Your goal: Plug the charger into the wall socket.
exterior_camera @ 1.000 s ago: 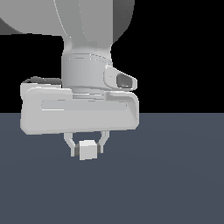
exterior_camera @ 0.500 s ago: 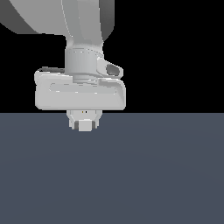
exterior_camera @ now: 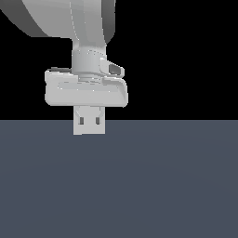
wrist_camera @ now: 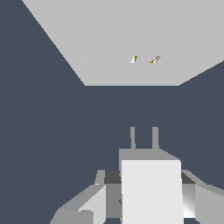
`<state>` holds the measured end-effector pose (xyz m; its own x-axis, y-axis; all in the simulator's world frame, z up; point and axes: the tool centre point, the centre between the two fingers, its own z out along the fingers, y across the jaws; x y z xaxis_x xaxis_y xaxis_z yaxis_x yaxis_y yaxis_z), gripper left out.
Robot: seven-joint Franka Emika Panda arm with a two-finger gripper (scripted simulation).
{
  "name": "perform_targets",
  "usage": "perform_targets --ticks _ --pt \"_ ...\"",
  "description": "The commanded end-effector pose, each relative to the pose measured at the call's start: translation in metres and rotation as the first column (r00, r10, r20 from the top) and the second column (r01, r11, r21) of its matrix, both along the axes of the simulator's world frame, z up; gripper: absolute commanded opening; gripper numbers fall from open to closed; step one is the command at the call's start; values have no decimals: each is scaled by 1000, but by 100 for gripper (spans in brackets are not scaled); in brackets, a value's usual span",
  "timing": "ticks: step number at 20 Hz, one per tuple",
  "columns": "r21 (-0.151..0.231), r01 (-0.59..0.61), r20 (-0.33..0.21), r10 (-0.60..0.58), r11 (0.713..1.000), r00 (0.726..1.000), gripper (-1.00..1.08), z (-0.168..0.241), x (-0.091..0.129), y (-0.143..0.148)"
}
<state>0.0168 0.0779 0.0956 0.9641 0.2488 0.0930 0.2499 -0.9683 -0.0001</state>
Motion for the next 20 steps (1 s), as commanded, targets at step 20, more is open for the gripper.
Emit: perform_targets --ticks 20 --pt "0 4 -1 -4 1000 1000 -100 4 17 4"
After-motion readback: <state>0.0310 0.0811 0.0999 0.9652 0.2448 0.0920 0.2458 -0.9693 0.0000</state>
